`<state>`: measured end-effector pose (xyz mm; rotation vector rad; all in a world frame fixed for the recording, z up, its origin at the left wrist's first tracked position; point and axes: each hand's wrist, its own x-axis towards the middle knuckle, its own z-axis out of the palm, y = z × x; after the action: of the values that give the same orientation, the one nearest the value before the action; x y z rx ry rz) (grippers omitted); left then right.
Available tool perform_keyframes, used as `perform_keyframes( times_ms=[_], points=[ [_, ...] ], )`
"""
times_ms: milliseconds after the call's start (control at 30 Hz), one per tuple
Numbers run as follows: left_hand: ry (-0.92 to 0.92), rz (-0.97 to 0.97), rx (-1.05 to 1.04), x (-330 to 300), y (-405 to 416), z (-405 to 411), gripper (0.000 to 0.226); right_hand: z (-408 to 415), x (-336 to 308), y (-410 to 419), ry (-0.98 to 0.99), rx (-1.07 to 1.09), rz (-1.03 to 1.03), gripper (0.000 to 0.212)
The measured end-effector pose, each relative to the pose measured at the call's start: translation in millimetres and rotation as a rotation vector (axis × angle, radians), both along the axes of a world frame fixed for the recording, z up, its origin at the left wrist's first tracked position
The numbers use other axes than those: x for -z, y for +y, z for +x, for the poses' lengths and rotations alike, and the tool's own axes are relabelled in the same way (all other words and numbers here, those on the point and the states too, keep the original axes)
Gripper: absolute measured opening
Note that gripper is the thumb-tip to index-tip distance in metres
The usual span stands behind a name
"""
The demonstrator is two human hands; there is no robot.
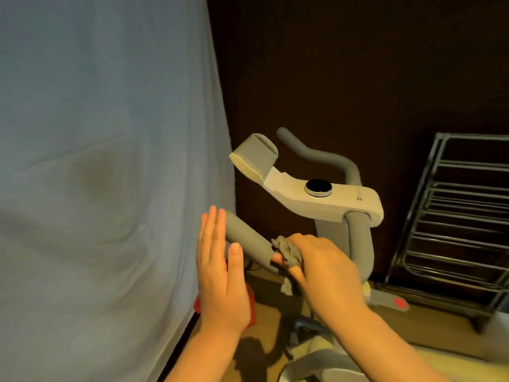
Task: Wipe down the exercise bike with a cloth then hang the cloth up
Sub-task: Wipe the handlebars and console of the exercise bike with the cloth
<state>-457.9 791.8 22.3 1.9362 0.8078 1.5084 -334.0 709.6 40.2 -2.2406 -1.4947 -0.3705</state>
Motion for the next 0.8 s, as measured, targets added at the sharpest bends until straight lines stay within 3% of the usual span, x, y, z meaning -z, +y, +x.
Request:
perform_keyframes(
  times_ms=[133, 233, 400, 533, 667, 800],
  points=[
    [0.196, 0.142, 0.098, 5, -12, 11, 0.048, -19, 14, 3, -0.038, -0.072, 0.160, 0.052],
    [0.339, 0.185, 0.218, 9, -21, 17, 0.046, 17, 21, -26, 0.050, -0.241, 0.187, 0.042],
    [0.415, 0.188, 0.165, 12, -28, 30, 0.047, 22, 35, -39, 0.148, -0.019, 0.403, 0.033],
    [0.490, 0.187, 0.152, 12, -41, 44, 0.045, 46, 33, -47, 0.092, -0.101, 0.313, 0.034],
    [0.516, 0.147, 0.110, 14, -50, 50, 0.045, 52, 32, -49, 0.312, 0.012, 0.450, 0.038],
    [0.522, 0.126, 0.041, 9, -52, 53, 0.045, 61, 42, -55, 0.260, -0.209, 0.357, 0.036]
  ],
)
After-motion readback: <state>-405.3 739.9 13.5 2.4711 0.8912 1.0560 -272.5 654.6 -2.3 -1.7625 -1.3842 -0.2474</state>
